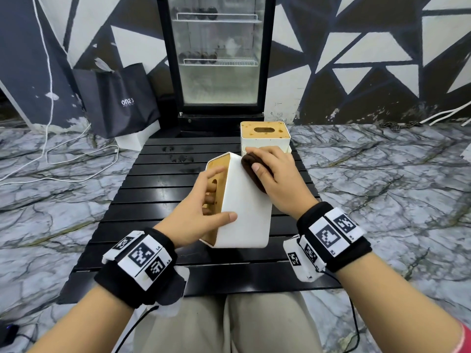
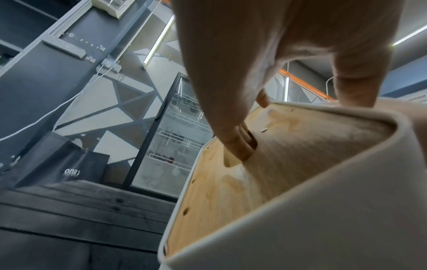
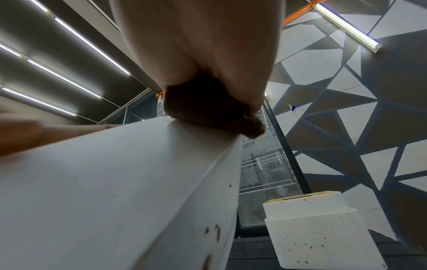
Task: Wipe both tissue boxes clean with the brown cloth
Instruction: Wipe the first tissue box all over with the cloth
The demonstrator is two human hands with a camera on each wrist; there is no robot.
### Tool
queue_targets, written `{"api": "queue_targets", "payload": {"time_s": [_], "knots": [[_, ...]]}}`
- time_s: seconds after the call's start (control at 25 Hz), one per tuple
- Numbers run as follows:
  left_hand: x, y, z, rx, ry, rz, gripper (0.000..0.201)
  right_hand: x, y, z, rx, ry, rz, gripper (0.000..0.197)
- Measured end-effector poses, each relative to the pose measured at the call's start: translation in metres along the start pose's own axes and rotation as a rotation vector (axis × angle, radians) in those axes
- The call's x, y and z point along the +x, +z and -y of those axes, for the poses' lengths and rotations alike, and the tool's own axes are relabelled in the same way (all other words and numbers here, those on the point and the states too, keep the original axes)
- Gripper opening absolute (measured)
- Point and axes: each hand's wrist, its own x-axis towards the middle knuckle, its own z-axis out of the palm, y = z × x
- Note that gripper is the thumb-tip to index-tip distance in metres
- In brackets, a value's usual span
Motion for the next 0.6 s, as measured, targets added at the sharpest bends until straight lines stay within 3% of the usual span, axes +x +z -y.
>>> {"api": "queue_targets", "payload": {"time_s": [0.12, 0.24, 0.36, 0.6], "knots": [[0.003, -0.002, -0.007, 0.098, -0.029, -0.108, 0.086, -0.009, 0.002, 0.009, 0.011, -0.053, 0.008, 0.035], [0.004, -0.005, -0.009, 0.174, -0.047, -0.152, 0.074, -0.017, 0.003, 0.015, 0.029, -0.071, 0.011, 0.04], [0.0, -0.007, -0.008, 0.131, -0.04, -0.154, 0.063, -0.02, -0.001, 0.017, 0.059, -0.046, 0.017, 0.04], [-0.008, 0.002, 0.01, 0.107, 0.009, -0.076, 0.062, -0.032, 0.004, 0.006, 0.054, 0.119, 0.092, 0.032]]}}
